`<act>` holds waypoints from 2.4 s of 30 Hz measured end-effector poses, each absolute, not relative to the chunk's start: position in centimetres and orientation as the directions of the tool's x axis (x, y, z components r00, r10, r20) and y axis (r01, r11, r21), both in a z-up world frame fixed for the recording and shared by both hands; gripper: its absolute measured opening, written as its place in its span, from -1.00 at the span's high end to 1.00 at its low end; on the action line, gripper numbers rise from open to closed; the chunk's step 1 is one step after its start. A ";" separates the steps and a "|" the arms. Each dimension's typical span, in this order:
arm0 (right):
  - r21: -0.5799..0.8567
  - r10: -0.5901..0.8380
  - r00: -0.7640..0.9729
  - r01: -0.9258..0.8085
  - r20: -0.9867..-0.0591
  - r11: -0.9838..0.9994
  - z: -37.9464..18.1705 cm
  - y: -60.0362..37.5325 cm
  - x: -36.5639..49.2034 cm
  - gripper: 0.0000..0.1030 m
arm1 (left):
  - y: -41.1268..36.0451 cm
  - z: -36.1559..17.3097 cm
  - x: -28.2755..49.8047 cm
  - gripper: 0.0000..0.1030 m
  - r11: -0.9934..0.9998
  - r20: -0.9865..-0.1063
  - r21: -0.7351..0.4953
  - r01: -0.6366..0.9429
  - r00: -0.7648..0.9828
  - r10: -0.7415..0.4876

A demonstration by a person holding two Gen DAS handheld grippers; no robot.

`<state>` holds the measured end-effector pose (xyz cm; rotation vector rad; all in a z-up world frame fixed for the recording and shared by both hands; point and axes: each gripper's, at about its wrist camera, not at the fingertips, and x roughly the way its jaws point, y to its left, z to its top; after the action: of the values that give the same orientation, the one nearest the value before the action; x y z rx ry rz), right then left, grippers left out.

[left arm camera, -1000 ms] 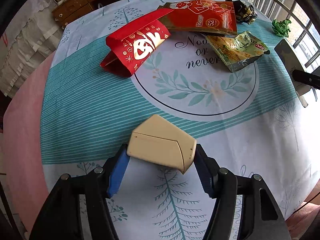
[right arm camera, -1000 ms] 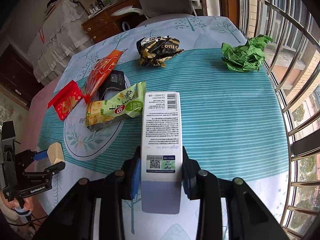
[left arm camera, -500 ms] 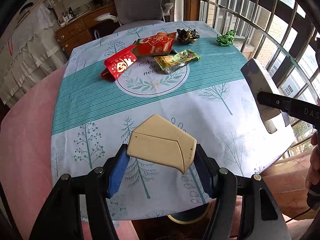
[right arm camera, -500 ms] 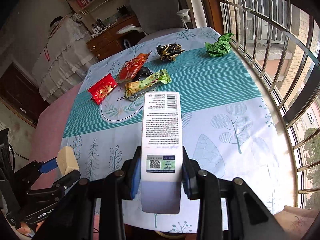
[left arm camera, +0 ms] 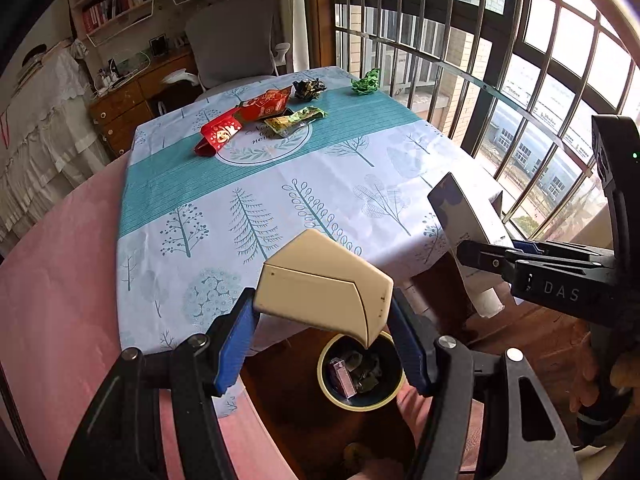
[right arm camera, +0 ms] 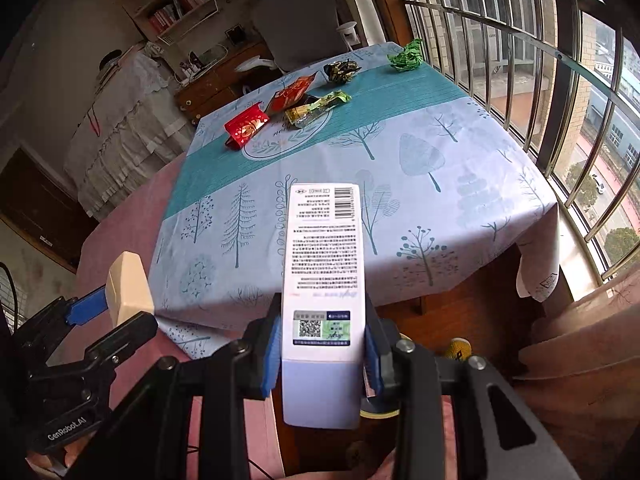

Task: Collect trash
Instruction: 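Carry cream box and white box over the bin and open both grippers, then raise both tools back toward the table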

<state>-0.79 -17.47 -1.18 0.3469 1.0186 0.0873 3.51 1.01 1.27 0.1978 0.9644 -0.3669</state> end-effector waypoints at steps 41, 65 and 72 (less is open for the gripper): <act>0.308 0.287 0.119 0.240 -0.951 0.921 -34.3 -18.6 -4.5 0.33 | -3.4 -34.3 3.2 -0.22 0.969 -0.994 -0.055 0.243 0.077 -0.076; 0.342 0.300 0.184 0.266 -0.936 0.901 -33.1 -19.2 -2.9 -0.20 | -0.3 -28.3 2.8 -0.85 0.989 -0.969 -0.098 0.108 0.216 -0.120; 0.339 0.276 0.241 0.278 -0.930 0.899 -25.9 -18.6 -4.9 -0.21 | 1.2 -19.6 1.3 -0.85 0.985 -0.943 -0.130 0.114 0.291 -0.158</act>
<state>-4.89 -18.56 -25.95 0.4913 1.3436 -0.0014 1.35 1.23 -19.57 -0.0401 1.2623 -0.1819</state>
